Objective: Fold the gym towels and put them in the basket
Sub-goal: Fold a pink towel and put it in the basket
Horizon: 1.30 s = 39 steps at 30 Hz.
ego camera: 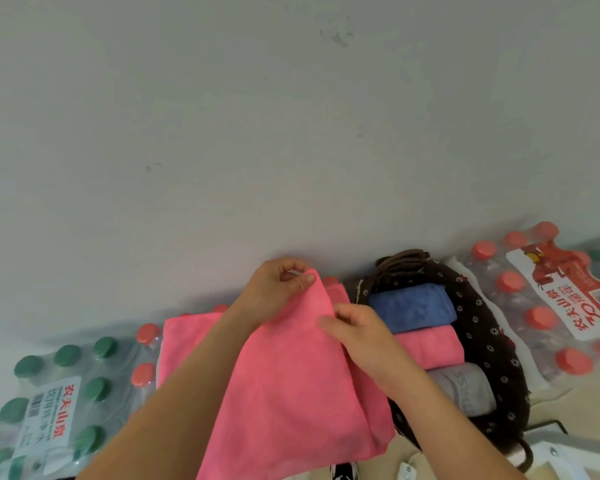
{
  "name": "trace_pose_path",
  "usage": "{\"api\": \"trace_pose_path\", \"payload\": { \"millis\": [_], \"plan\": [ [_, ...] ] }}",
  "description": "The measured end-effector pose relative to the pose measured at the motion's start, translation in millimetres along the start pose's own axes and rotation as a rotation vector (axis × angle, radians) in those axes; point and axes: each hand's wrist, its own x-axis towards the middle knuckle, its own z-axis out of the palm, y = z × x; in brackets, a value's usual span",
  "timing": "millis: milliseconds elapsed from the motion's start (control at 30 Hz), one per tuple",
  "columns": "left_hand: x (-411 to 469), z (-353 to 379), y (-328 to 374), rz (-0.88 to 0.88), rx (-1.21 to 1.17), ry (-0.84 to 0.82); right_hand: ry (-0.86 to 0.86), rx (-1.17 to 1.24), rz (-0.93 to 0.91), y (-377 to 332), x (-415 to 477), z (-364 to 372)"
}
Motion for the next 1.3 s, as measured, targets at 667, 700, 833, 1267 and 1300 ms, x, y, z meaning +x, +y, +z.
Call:
{"api": "trace_pose_path", "payload": {
  "millis": [667,700,833,1267,1300],
  "plan": [
    [20.0,49.4,-0.9,0.097,0.74,0.15,-0.217,0.423,0.447,21.2,-61.1,-33.1],
    [20.0,50.3,-0.4,0.095,0.74,0.154,-0.226,0.398,0.45,25.0,-61.7,-37.5],
    [19.3,52.6,-0.8,0.084,0.756,0.153,-0.266,0.244,0.428,33.7,-66.4,-56.8],
    [4.2,46.2,-7.4,0.053,0.579,0.198,0.219,-0.542,0.02,8.5,5.0,-52.2],
    [0.3,40.1,-10.5,0.066,0.576,0.199,0.21,-0.564,0.004,5.7,17.4,-48.0]
  ]
}}
